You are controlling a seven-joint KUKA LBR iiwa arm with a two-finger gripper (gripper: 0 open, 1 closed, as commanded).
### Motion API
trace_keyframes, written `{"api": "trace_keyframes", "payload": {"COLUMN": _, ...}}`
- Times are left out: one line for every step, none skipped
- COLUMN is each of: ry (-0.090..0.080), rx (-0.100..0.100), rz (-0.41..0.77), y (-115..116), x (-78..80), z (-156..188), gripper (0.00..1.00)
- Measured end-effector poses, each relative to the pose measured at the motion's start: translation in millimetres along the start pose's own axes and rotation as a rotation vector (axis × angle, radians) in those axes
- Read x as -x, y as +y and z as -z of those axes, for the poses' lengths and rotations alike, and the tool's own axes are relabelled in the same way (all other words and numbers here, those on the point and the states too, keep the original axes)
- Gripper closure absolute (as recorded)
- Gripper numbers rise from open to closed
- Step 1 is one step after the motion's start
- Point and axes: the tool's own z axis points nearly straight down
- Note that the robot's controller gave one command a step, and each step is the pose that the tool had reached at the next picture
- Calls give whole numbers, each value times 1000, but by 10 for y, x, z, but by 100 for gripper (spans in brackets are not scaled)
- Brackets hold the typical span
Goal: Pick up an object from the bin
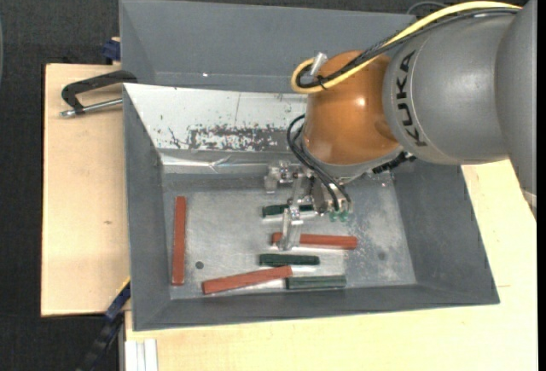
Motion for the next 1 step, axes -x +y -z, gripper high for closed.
{"api": "trace_keyframes", "payload": {"ry": 5, "rx": -3, "rz": -31, "y": -375, "x": -276, "z": -47, "gripper": 0}}
